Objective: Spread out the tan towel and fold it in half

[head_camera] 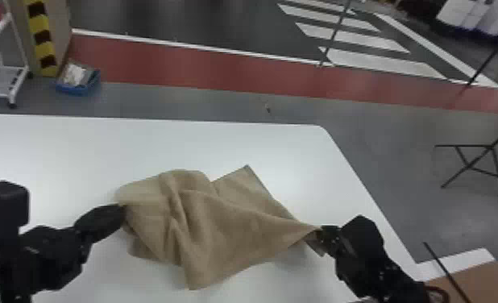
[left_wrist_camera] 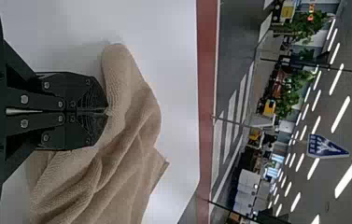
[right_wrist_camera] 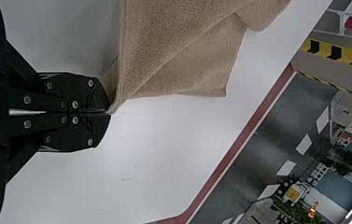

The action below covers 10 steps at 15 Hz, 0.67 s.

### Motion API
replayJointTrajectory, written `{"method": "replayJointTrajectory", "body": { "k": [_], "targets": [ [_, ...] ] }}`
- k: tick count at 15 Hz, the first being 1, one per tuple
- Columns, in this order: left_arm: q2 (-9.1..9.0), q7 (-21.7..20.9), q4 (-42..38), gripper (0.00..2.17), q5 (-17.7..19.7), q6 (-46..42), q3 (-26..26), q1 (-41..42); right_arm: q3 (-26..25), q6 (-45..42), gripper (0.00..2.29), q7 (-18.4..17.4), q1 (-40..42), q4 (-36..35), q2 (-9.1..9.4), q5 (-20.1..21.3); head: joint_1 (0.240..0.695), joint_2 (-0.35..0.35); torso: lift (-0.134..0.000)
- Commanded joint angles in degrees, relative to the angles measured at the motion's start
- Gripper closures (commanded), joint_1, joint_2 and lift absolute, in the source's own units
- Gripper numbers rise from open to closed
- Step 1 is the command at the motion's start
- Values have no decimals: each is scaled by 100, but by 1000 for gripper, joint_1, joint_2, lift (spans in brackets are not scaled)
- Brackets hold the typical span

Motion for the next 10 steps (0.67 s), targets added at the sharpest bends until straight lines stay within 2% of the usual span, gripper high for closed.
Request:
{"method": "replayJointTrajectory", "body": {
  "k": [1, 4, 5, 7, 8, 9, 10],
  "targets": [
    [-41, -184, -599, 2142, 102, 694, 640, -46, -133, -60, 1764, 0, -330, 149, 5, 37, 695, -350, -124],
    [-41, -378, -907, 2142, 190, 1450, 1493, -406, -27, -60, 1764, -8, -629, 280, 5, 275, 695, -322, -124],
    [-41, -466, -889, 2142, 181, 1942, 1669, -643, 70, -78, 1764, -26, -646, 298, 5, 310, 695, -273, -124],
    [-41, -510, -714, 2142, 76, 2540, 1809, -1030, 298, -78, 1764, -26, -620, 280, 5, 486, 695, -224, -124],
    [-41, -439, -564, 1720, -65, 2839, 1774, -1162, 421, -78, 1764, -26, -585, 254, 5, 538, 695, -200, -124],
    [-41, -307, -432, 802, -56, 2856, 1739, -1153, 518, -78, 1764, -26, -559, 236, 5, 574, 695, -179, -124],
    [-41, -202, -301, -1, -82, 2821, 1686, -1136, 632, -78, 1764, -26, -541, 228, 5, 653, 695, -147, -124]
  ]
}}
